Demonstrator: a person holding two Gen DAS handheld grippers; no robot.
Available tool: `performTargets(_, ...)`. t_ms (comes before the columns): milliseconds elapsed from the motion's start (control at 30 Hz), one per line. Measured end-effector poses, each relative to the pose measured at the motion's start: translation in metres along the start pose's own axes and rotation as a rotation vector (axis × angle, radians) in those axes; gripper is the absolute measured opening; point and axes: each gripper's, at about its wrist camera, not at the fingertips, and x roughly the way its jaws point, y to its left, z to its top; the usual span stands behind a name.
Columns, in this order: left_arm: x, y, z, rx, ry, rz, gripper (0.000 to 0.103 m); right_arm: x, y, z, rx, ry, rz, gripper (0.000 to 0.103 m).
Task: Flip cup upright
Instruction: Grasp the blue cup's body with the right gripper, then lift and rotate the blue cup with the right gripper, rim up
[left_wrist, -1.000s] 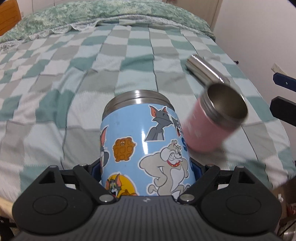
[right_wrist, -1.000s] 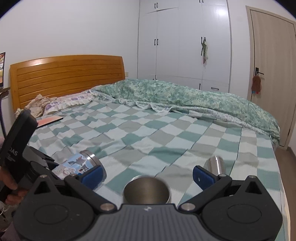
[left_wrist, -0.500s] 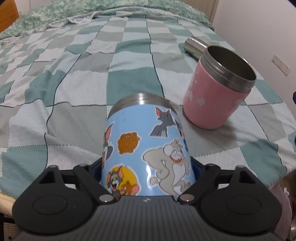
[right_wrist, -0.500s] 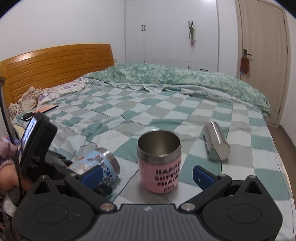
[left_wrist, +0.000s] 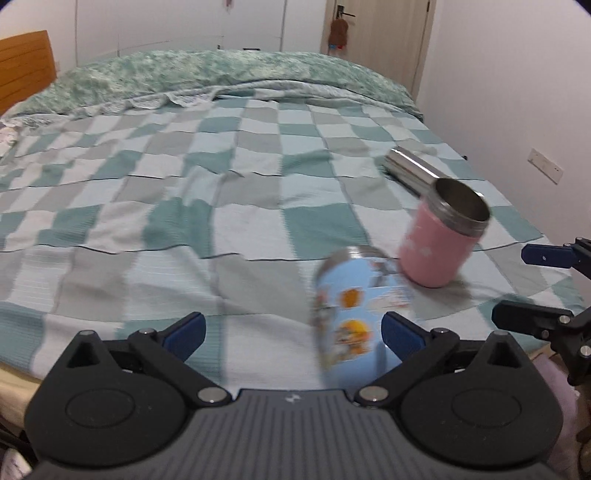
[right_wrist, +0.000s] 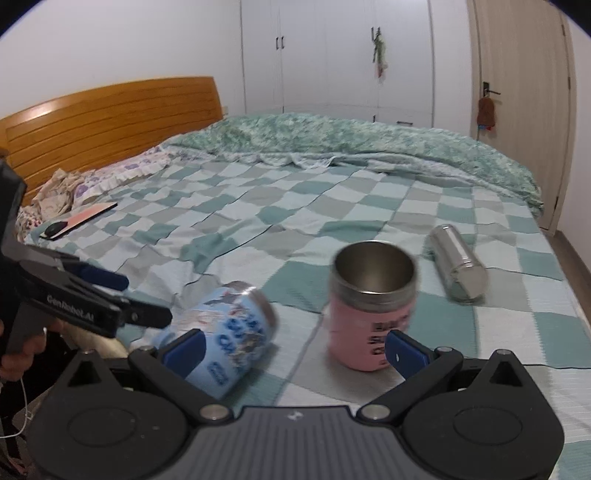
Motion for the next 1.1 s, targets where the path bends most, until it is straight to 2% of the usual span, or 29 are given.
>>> performTargets(133, 0.003, 0.021, -0.005, 0.024, -0.014, 0.015, 0.103, 0.022, 0.022, 0.009, 0.015, 0.061, -0.005, 0.103)
performTargets(367, 0.010, 0.036, -0.019, 0.165, -0.106, 0.010, 0.103, 0.062, 0.052, 0.030, 0.063, 0.182, -0.033, 0.103)
performTargets(467, 0.018, 0.046, -0.021, 0.163, -0.104, -0.014, 0.103, 0.080, 0.060, 0.038, 0.105, 0.234, -0.066, 0.103)
performTargets(600, 0.029, 0.059, -0.025, 0.176, -0.106, -0.008, 0.103, 0.103, 0.067, 0.043, 0.159, 0.299, -0.073, 0.103)
performTargets(667, 0.034, 0.066, -0.026, 0.171, -0.105, -0.012, 0.103, 0.115, 0.071, 0.044, 0.166, 0.327, -0.118, 0.103)
performTargets(833, 0.044, 0.080, -0.024, 0.138, -0.101, -0.023, 0.103, 0.151, 0.066, 0.047, 0.245, 0.455, -0.165, 0.103)
performTargets(1000, 0.044, 0.086, -0.025, 0.124, -0.112, -0.037, 0.103, 0.179, 0.068, 0.054, 0.207, 0.519, -0.236, 0.103)
performTargets(1100, 0.043, 0.089, -0.026, 0.113, -0.116, -0.040, 0.103, 0.190, 0.062, 0.057, 0.246, 0.572, -0.222, 0.098)
